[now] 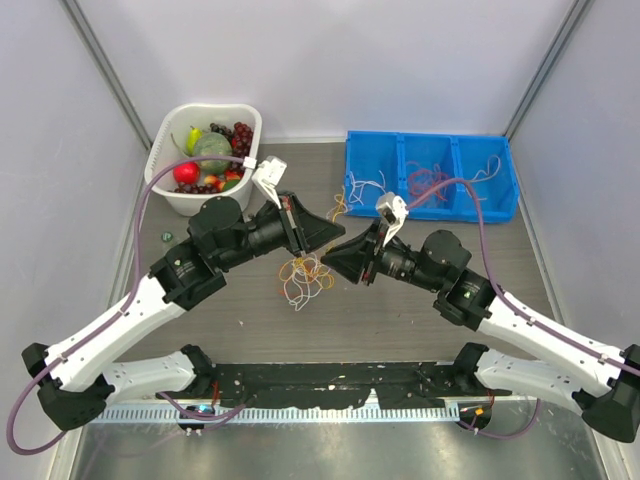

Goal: Untangle the cables

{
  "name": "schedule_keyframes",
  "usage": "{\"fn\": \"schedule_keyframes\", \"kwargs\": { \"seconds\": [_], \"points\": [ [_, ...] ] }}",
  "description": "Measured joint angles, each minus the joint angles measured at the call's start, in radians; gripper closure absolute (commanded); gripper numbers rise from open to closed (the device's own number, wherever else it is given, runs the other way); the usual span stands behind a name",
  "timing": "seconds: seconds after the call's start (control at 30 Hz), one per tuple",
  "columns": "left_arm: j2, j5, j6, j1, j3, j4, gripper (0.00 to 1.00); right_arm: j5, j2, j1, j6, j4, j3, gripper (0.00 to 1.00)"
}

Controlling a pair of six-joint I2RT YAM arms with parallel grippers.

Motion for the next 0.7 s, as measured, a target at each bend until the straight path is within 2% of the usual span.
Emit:
{"fn": "schedule_keyframes", "kwargs": {
  "seconds": [0.03, 0.07, 0.13, 0.2, 0.3, 0.33, 0.4, 0.53, 0.63, 0.7],
  "points": [
    [0.000, -0.004, -0.008, 0.000, 0.000, 0.005, 1.00, 0.011, 0.006, 0.000, 0.009, 0.017, 0.000, 0.88],
    [-0.001, -0.007, -0.011, 0.000, -0.001, 0.009, 1.00, 0.024, 0.013, 0.000, 0.020, 0.035, 0.000, 0.95],
    [-0.001, -0.016, -0.014, 0.000, -0.004, 0.013, 0.97, 0.047, 0.026, 0.001, 0.033, 0.055, 0.000, 0.99],
    [-0.003, -0.029, -0.011, 0.000, -0.008, 0.010, 0.75, 0.077, 0.035, 0.002, 0.046, 0.057, 0.000, 0.99],
    [-0.013, -0.089, 0.025, 0.000, -0.008, -0.027, 0.29, 0.149, 0.035, 0.004, 0.051, 0.030, 0.003, 0.99],
    [-0.023, -0.126, 0.037, 0.000, -0.008, -0.051, 0.17, 0.173, 0.035, 0.004, 0.049, 0.011, 0.008, 0.99],
    [-0.050, -0.190, 0.075, 0.000, -0.010, -0.091, 0.11, 0.240, 0.035, -0.002, 0.034, -0.052, 0.032, 0.99],
    [-0.133, -0.291, 0.137, 0.000, -0.048, -0.131, 0.07, 0.326, 0.034, -0.046, -0.001, -0.179, 0.117, 0.99],
    [-0.195, -0.357, 0.180, 0.000, -0.086, -0.155, 0.07, 0.377, 0.039, -0.140, -0.033, -0.281, 0.232, 0.99],
    [-0.222, -0.394, 0.209, 0.000, -0.114, -0.166, 0.07, 0.376, 0.059, -0.252, -0.042, -0.333, 0.307, 0.99]
  ]
}}
